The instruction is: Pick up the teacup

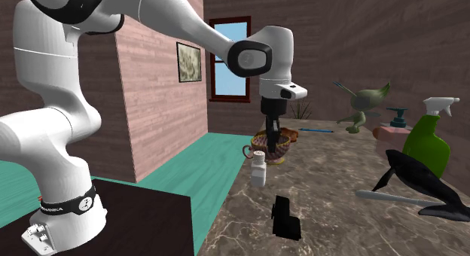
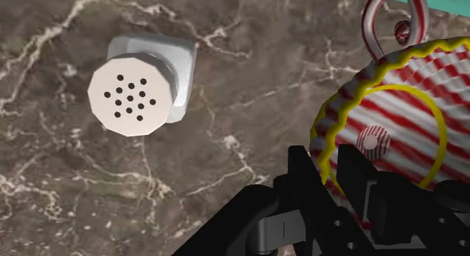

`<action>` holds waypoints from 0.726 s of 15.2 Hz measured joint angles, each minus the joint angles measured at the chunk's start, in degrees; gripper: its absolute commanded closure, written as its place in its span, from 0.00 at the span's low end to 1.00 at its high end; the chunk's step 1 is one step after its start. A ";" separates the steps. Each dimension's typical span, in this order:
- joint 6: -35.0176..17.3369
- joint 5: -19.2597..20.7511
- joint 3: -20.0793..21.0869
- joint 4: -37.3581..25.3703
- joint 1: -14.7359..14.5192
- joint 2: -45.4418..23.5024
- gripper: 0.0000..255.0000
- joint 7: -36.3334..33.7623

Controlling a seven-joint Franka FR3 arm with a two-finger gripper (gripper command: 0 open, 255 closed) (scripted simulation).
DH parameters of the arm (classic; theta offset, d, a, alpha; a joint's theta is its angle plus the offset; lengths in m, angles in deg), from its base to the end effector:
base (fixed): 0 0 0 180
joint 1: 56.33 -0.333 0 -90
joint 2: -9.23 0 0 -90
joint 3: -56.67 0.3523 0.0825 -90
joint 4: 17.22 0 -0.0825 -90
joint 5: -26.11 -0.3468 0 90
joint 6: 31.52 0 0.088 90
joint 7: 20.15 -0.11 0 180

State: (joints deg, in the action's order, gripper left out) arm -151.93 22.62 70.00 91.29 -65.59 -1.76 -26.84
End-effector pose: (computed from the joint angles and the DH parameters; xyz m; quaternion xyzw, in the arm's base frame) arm 0.5371 0.2182 0.4586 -0.9914 -0.1209 0.0023 0.0494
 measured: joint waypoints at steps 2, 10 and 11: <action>1.21 -0.07 -0.01 -0.82 0.07 0.38 1.00 0.04; 6.96 -0.26 0.05 -5.07 0.13 1.93 1.00 -0.28; 7.63 -0.29 0.01 -5.62 0.21 2.05 1.00 -0.18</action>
State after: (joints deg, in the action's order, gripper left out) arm -144.30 22.33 70.01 85.67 -65.38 0.29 -27.02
